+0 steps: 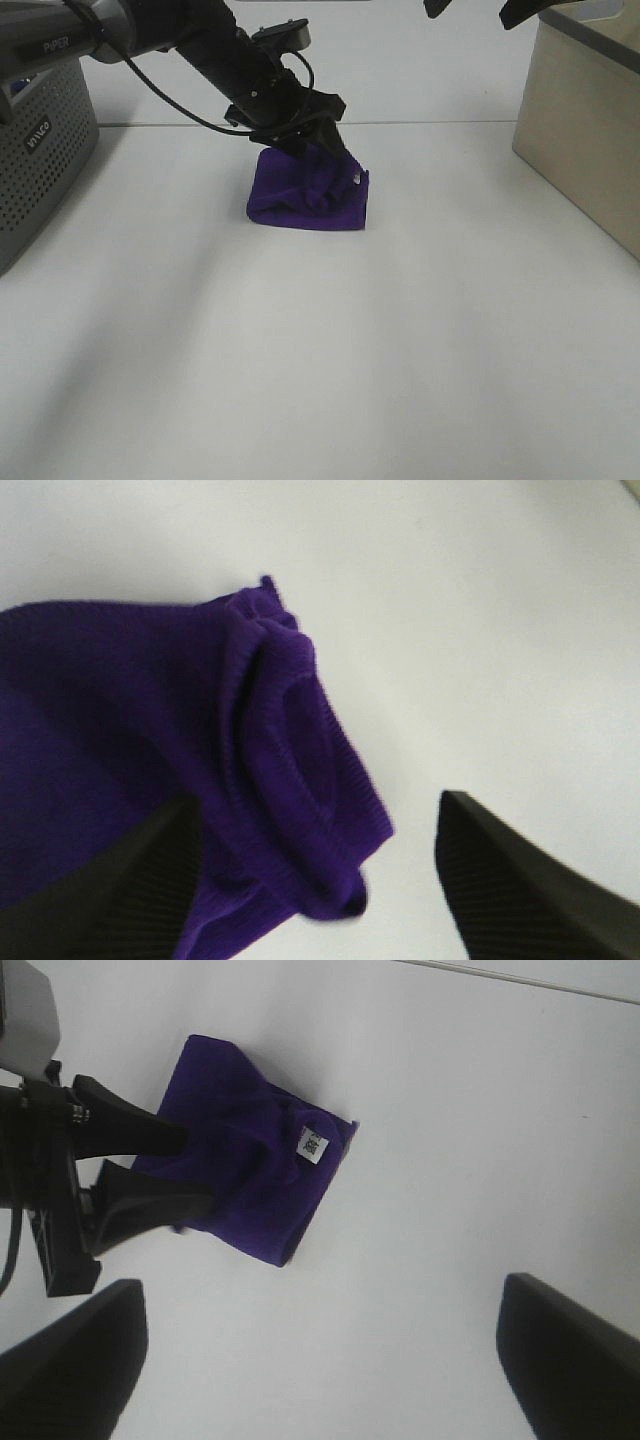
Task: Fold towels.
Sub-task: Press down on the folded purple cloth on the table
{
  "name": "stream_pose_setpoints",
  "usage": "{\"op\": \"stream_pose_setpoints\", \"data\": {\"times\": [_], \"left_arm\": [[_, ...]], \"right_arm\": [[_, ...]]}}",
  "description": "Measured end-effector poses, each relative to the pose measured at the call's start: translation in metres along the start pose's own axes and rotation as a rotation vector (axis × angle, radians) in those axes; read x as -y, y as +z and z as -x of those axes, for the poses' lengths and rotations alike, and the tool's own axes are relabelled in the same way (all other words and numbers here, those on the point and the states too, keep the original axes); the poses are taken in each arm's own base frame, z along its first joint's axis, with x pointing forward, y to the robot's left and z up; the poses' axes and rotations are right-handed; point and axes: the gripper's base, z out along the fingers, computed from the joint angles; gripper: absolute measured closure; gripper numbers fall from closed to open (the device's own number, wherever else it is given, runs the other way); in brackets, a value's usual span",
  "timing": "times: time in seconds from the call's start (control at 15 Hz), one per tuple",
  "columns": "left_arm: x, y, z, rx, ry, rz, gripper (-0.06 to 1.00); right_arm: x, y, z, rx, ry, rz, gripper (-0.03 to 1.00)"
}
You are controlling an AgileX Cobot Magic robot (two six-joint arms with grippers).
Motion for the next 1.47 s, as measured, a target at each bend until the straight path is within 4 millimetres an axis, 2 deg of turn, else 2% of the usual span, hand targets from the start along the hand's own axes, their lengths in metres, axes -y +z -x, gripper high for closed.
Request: {"op": "stream_pose_setpoints", "data": {"times": [0.07, 0.13, 0.2, 0.4, 0.53, 0.67, 0.87, 0.93, 1.0, 1.07, 1.27, 1.33, 1.47], "left_arm": [[0.008, 0.002, 0.001, 0.019, -0.006, -0.027, 0.28], [0.021, 0.006, 0.002, 0.035, 0.000, -0.082, 0.24], [0.023, 0.006, 0.003, 0.040, -0.002, -0.097, 0.23], [0.017, -0.003, 0.008, 0.045, 0.025, -0.086, 0.23], [0.009, -0.017, 0.010, 0.020, 0.078, -0.015, 0.23], [-0.006, -0.045, 0.015, -0.003, 0.129, 0.118, 0.23], [-0.032, -0.099, 0.025, 0.011, 0.098, 0.316, 0.23], [-0.040, -0.118, 0.024, -0.003, 0.079, 0.366, 0.23], [-0.058, -0.147, 0.021, -0.032, 0.031, 0.439, 0.23], [-0.070, -0.166, 0.019, -0.043, -0.005, 0.490, 0.23], [-0.106, -0.219, 0.013, 0.021, -0.132, 0.584, 0.23], [-0.109, -0.226, 0.012, 0.033, -0.147, 0.586, 0.23], [-0.112, -0.240, 0.011, 0.058, -0.172, 0.592, 0.23]], "right_arm": [[-0.001, 0.000, 0.000, 0.002, 0.005, 0.014, 0.05], [-0.004, -0.002, 0.001, 0.010, 0.012, 0.037, 0.05], [-0.006, -0.006, 0.001, 0.017, 0.010, 0.040, 0.05], [-0.013, -0.027, 0.002, 0.059, -0.007, 0.040, 0.05], [-0.015, -0.032, 0.002, 0.069, -0.034, 0.043, 0.05], [-0.015, -0.029, 0.002, 0.065, -0.084, 0.048, 0.05], [-0.017, -0.021, 0.002, 0.065, -0.181, 0.100, 0.05], [-0.019, -0.013, 0.003, 0.068, -0.220, 0.154, 0.05], [-0.024, 0.009, 0.004, 0.068, -0.284, 0.264, 0.05], [-0.029, 0.028, 0.003, 0.066, -0.357, 0.331, 0.05], [-0.045, 0.097, -0.003, 0.097, -0.624, 0.385, 0.05], [-0.048, 0.110, -0.005, 0.103, -0.667, 0.384, 0.05], [-0.057, 0.152, -0.015, 0.100, -0.782, 0.385, 0.05]]}}
